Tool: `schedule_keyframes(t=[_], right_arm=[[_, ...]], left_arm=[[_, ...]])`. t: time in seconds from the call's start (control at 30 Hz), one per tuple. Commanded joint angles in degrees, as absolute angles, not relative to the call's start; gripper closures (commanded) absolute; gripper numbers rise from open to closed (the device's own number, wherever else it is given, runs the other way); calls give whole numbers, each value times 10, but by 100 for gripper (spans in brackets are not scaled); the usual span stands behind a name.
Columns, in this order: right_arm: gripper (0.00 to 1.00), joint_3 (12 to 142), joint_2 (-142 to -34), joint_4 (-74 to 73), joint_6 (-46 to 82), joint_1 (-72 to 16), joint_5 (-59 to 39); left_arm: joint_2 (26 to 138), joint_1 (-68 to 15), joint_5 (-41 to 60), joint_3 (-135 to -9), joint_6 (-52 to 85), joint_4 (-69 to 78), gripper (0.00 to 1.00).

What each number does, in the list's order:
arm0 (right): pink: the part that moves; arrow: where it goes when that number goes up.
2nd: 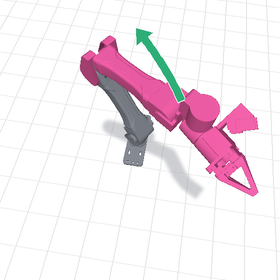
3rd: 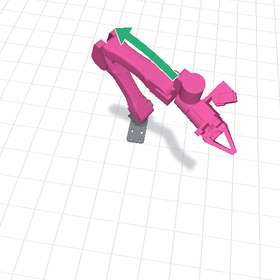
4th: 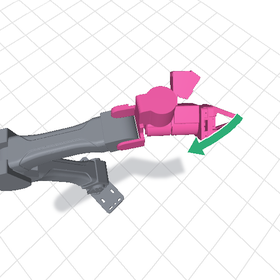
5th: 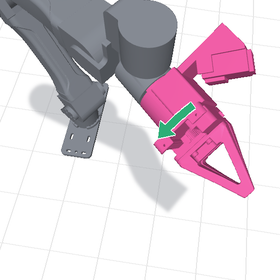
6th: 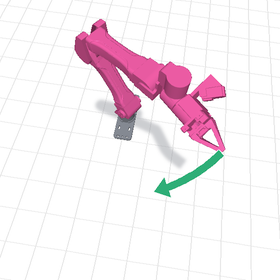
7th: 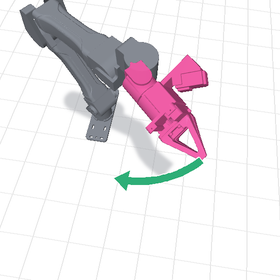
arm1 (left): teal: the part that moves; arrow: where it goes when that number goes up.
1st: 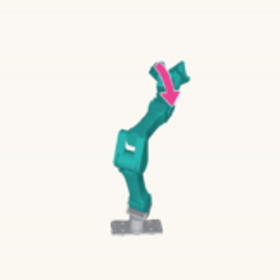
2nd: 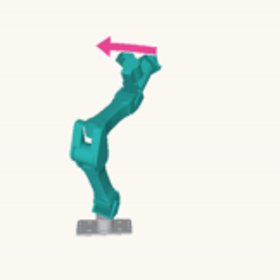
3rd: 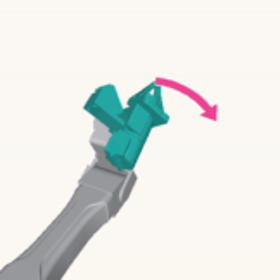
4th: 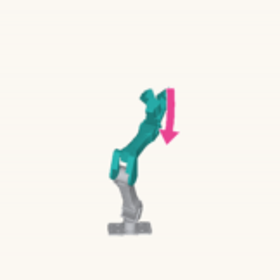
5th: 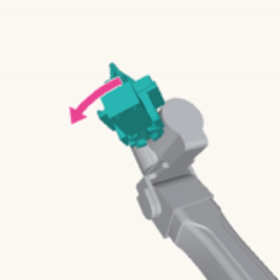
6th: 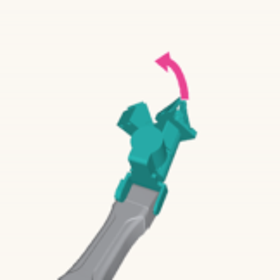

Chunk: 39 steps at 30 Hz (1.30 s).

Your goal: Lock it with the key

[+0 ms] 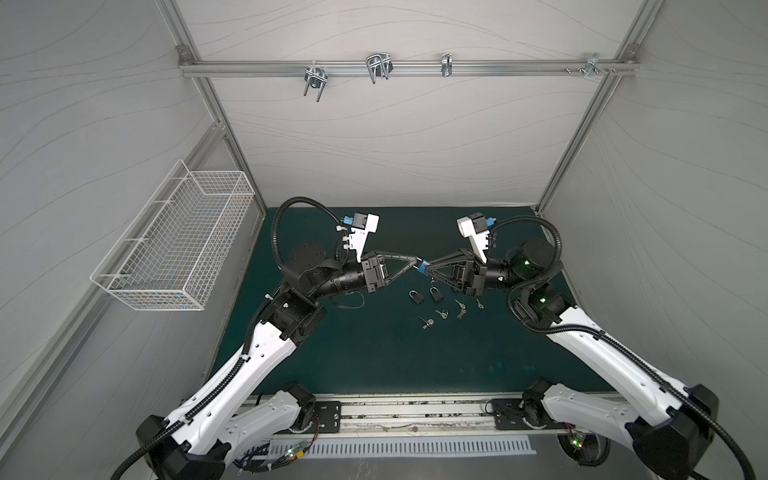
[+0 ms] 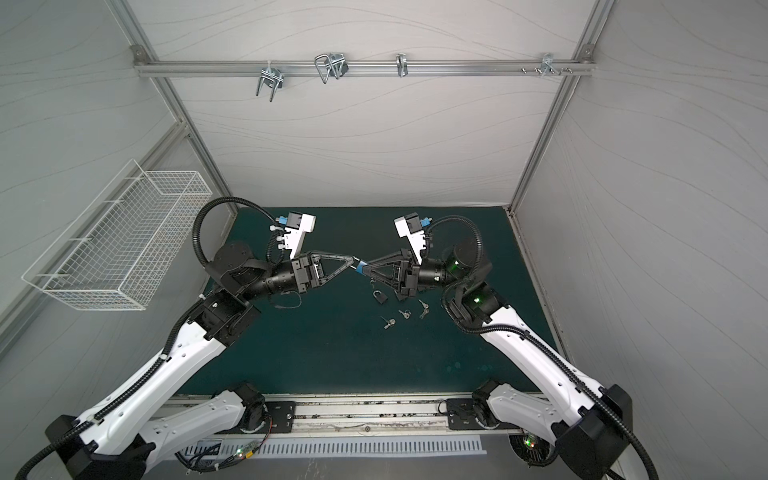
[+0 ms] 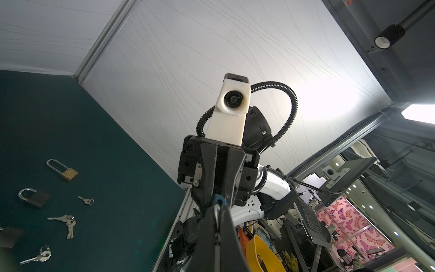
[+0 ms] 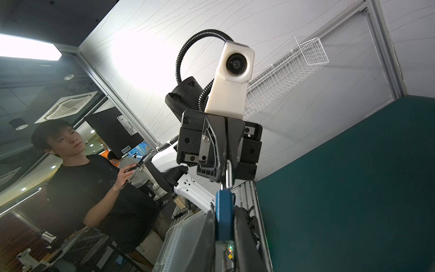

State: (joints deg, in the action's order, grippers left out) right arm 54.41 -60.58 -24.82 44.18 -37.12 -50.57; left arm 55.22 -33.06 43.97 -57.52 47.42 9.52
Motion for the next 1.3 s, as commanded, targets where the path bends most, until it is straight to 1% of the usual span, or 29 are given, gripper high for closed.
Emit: schedule_keyframes(t=[0.0, 0.2, 0.47, 0.8, 1.07, 1.27], right_arm=[[100, 566, -603, -259, 447, -366, -486], [100, 579, -597, -222, 414, -367, -489], [100, 590, -602, -228, 416, -368, -502], [100, 594, -597, -248, 420, -366, -486], [100, 596, -607, -292, 466, -358, -488], [100, 624, -605, -238, 416, -360, -501]], left_arm=[[537, -343, 483, -601, 454, 96, 100], [547, -357, 479, -600, 434, 69, 100], [572, -398, 483, -617, 399, 44, 100], [595, -445, 470, -608, 360, 16, 100], [594, -453, 477, -609, 345, 2, 100], [609, -457, 475, -608, 338, -11, 100]])
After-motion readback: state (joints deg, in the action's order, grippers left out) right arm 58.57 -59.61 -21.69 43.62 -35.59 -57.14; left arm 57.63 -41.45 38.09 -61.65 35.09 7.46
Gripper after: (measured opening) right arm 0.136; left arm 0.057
